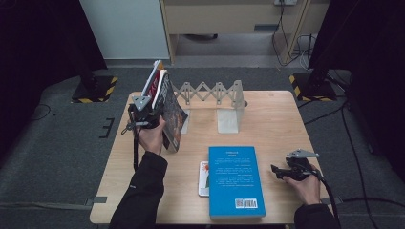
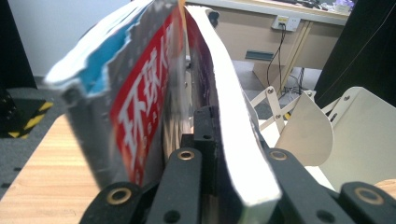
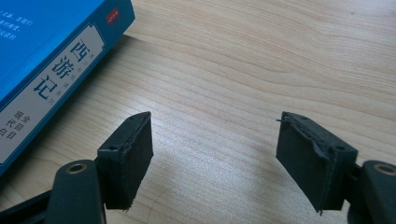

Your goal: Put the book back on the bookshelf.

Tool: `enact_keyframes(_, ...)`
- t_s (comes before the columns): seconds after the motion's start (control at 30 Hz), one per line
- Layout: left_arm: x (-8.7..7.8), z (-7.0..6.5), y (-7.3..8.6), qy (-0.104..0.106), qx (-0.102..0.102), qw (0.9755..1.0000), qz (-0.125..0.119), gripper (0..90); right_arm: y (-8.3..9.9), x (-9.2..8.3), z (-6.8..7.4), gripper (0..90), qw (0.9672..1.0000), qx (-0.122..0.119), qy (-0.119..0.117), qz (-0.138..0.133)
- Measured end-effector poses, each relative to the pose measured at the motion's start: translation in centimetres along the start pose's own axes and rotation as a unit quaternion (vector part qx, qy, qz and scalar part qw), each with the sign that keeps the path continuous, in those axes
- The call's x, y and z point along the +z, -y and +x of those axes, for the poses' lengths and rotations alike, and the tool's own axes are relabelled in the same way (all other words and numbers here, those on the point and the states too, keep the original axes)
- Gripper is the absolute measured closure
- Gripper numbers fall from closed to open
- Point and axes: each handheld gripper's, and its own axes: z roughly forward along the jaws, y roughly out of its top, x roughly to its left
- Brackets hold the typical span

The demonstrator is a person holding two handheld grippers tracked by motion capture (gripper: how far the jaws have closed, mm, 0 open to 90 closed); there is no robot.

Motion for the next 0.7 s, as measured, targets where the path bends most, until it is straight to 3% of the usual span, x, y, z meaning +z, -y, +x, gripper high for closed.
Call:
enact_keyframes(0.17,0.0,-0.3,-0.2,0.010,-0.011,0.9999,-0.009,81.9,0.0,0.0,0.0,26.9,1.0000,0.000,0.001,0.000)
enact_keyframes(0.47,1.2,-0.7,-0.6,0.003,-0.022,0.9996,-0.019,81.9,0.0,0.1,-0.1,27.0,1.0000,0.001,0.000,0.001)
enact_keyframes(0.7,2.0,-0.9,-1.0,-0.003,-0.014,0.9994,-0.031,81.9,0.0,0.1,-0.1,27.1,1.0000,0.000,0.000,0.001)
